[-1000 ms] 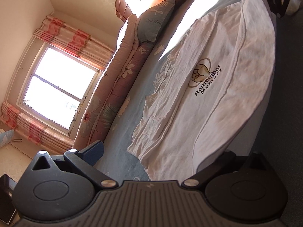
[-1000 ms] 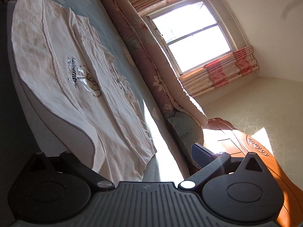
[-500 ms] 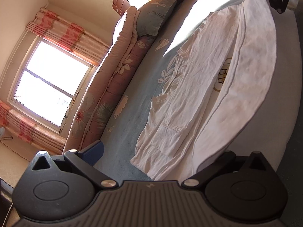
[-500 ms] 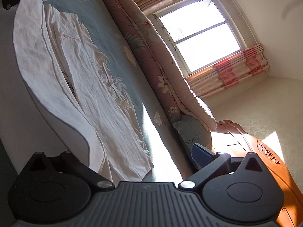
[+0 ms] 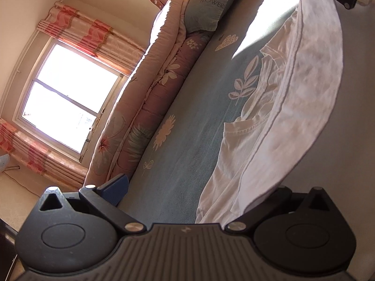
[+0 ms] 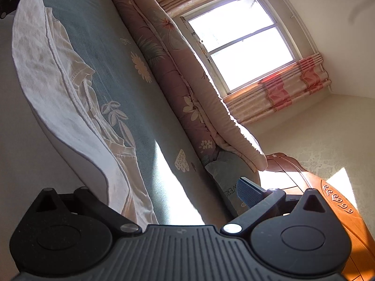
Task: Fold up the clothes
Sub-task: 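Carry the held hem over the shirt toward the collar with both grippers, then lower the hem onto the collar and open both grippers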
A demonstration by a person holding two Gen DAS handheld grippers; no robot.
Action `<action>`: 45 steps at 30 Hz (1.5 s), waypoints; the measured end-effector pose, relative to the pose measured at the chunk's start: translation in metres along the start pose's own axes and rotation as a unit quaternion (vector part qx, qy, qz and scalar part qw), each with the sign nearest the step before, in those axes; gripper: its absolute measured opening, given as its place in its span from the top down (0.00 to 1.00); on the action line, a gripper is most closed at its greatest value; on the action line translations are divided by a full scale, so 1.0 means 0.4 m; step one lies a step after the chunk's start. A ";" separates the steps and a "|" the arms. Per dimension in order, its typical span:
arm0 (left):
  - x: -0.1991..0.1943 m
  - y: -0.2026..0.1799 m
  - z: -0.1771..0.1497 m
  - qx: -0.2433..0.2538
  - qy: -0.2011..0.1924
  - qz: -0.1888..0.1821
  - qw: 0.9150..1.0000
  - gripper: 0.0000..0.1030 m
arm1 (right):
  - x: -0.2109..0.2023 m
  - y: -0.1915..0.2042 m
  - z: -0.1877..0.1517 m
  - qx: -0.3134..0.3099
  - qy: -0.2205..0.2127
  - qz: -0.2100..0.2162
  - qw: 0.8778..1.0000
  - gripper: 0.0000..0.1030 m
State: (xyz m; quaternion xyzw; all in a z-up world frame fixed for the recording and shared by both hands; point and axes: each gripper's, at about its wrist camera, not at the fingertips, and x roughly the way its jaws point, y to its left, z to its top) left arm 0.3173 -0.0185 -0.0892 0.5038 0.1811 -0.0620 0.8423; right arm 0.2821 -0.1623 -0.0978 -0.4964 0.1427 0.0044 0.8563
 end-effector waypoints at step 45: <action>0.127 0.219 -0.117 -0.229 0.103 -0.123 0.960 0.01 | 0.268 -0.202 -0.111 0.218 0.106 0.152 0.958 0.00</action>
